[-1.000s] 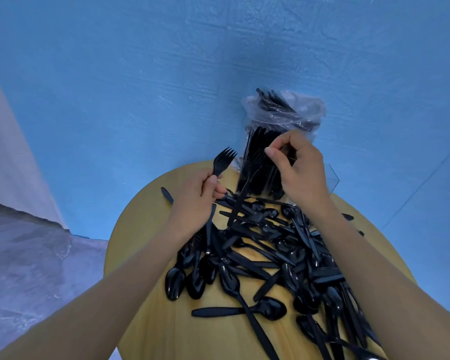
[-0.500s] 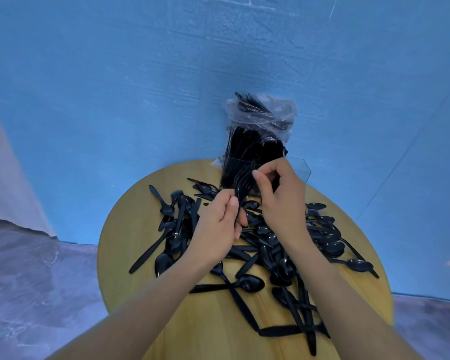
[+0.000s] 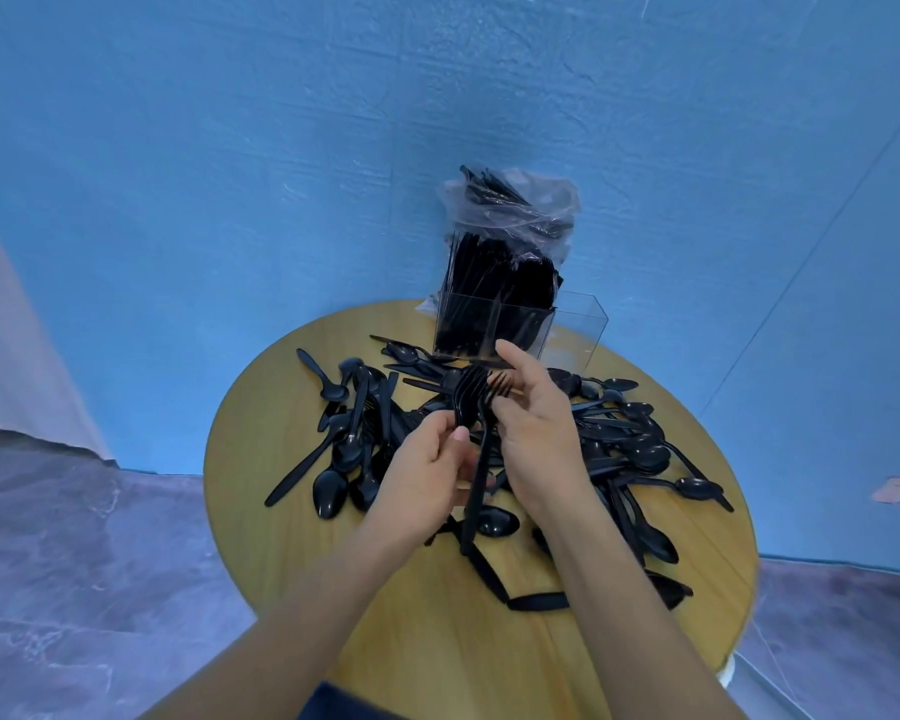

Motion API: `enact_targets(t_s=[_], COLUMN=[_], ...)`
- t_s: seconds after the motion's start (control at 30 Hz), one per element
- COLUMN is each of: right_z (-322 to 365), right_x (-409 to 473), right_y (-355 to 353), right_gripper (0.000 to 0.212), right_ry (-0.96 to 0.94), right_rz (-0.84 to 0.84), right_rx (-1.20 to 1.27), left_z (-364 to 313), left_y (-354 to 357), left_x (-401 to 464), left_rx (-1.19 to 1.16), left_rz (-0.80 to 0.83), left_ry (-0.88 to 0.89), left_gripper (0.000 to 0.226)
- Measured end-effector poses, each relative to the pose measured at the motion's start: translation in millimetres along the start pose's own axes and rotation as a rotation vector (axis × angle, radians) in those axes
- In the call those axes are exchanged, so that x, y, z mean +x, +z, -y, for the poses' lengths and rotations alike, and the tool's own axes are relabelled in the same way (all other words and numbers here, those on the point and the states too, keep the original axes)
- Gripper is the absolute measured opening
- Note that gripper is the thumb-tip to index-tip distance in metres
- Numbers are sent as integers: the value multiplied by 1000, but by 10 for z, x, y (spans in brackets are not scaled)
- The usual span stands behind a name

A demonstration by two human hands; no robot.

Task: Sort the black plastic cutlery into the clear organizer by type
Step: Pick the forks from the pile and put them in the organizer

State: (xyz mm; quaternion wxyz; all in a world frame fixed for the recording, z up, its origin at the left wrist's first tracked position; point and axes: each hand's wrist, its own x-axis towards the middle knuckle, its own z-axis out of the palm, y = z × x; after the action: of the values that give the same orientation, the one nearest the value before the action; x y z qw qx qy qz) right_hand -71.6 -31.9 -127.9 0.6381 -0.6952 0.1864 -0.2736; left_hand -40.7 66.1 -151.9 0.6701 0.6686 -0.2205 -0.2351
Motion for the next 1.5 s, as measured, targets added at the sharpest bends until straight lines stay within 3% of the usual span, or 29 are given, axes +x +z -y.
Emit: enact_targets(t_s=[0.23,0.63,0.7,0.8,0.9,1.13,1.33,1.5], right_z=[-199,-318,-345,-432,-518,-582,-643,-671], right_x=[-174,-176,-140,-55,24,206,271,363], right_y=[39,180,204,267,353,486,471,362], right_gripper=[25,34,32,20,27,38,35,36], right_ry=[-222,-255,-251,-264,-301,-273,-317,-276], right_rz=[-209,-254,-194,-3,177,360,282,51], right_rx=[-124,-171,-213,-494,-743,-1064,-1083,-1000], left_z=[26,217,241,292,380,513,552,580], left_y=[74,-62,-221,-553,-837,-953,-938,-946], left_x=[-171,-118,-45,108,238,366,392,405], left_rx=[-105,103,134,153,228,278,373,381], left_rz=[22,-78,-162,-355,-500,-477,-461,-461], left_ry=[-19,103,146,216,292,342,366,365], left_gripper=[23,26,26,25,24,25,26,26])
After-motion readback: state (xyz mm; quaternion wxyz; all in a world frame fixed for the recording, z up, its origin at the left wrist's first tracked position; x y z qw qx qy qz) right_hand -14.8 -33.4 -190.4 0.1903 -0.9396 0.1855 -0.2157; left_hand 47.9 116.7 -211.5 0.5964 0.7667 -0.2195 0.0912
